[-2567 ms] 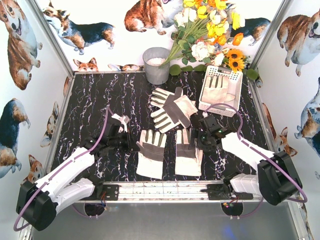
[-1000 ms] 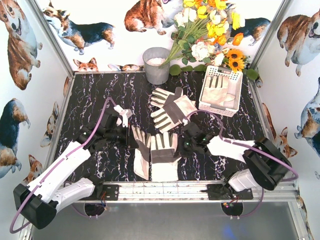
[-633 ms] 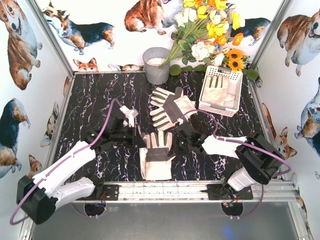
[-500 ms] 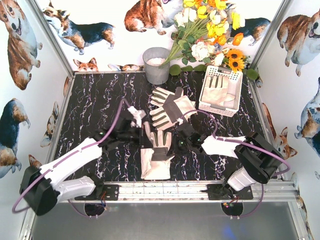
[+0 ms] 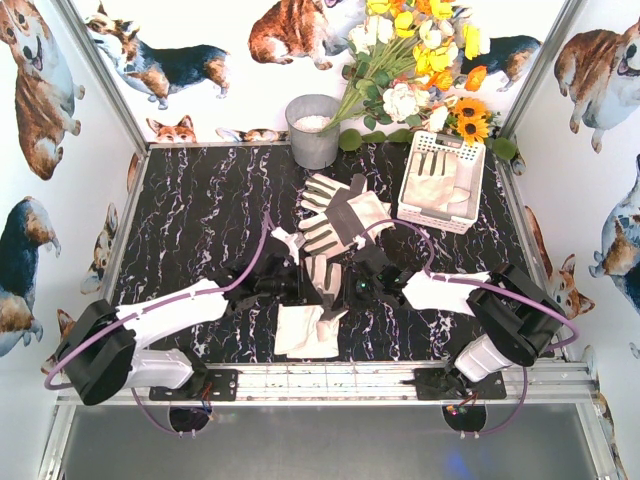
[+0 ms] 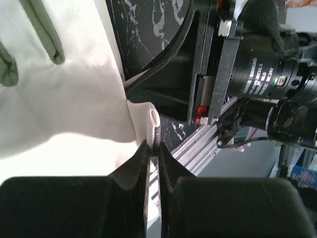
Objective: Put the gloves into the storage basket
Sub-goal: Pair the glove with the glove.
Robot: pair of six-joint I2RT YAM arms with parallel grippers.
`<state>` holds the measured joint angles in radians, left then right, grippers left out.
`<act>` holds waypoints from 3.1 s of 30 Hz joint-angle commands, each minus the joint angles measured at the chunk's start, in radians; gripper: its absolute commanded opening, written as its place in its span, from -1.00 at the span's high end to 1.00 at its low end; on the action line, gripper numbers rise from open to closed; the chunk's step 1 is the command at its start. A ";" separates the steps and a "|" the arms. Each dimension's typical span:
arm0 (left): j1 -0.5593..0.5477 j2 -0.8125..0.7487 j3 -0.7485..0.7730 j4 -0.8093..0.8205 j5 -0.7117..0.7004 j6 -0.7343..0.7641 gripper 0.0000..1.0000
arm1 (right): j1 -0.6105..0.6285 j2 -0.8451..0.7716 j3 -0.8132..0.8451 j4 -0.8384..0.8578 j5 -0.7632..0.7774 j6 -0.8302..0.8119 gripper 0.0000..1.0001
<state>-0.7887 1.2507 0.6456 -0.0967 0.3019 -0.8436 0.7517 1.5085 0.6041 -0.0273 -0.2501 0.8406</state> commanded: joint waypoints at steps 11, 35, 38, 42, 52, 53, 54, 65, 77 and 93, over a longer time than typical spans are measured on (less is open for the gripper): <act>-0.044 0.020 -0.046 0.146 -0.161 -0.136 0.64 | 0.004 -0.113 -0.005 -0.084 0.083 -0.038 0.10; 0.170 -0.268 -0.127 -0.188 -0.142 -0.063 -0.29 | 0.008 -0.506 0.035 -0.372 0.116 -0.009 -0.38; 0.220 -0.290 -0.168 -0.190 -0.126 -0.059 -0.27 | 0.007 -0.446 0.039 -0.332 0.104 -0.003 -0.42; 0.253 -0.290 -0.206 -0.201 -0.140 -0.041 -0.21 | 0.008 -0.397 0.031 -0.264 0.082 0.024 -0.31; 0.261 -0.203 -0.242 -0.104 -0.118 -0.010 -0.01 | 0.008 -0.294 0.010 -0.202 0.129 0.016 0.44; 0.261 -0.191 -0.241 -0.097 -0.115 -0.005 0.02 | 0.008 -0.287 0.011 -0.199 0.129 0.015 0.49; 0.261 -0.180 -0.239 -0.086 -0.110 -0.001 0.04 | 0.008 -0.281 0.011 -0.194 0.128 0.014 0.55; 0.259 -0.107 -0.251 -0.003 -0.023 0.015 0.23 | 0.007 -0.241 -0.021 -0.142 0.101 0.028 0.81; 0.210 -0.092 -0.247 0.017 0.005 0.042 0.29 | 0.008 -0.229 -0.030 -0.128 0.097 0.031 0.82; 0.157 -0.039 -0.164 -0.072 -0.105 0.104 0.34 | 0.008 -0.306 -0.029 -0.181 0.132 0.032 0.48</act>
<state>-0.6254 1.2114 0.4309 -0.1307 0.2543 -0.7822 0.7528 1.2709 0.5770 -0.2161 -0.1520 0.8688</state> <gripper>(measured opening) 0.331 0.229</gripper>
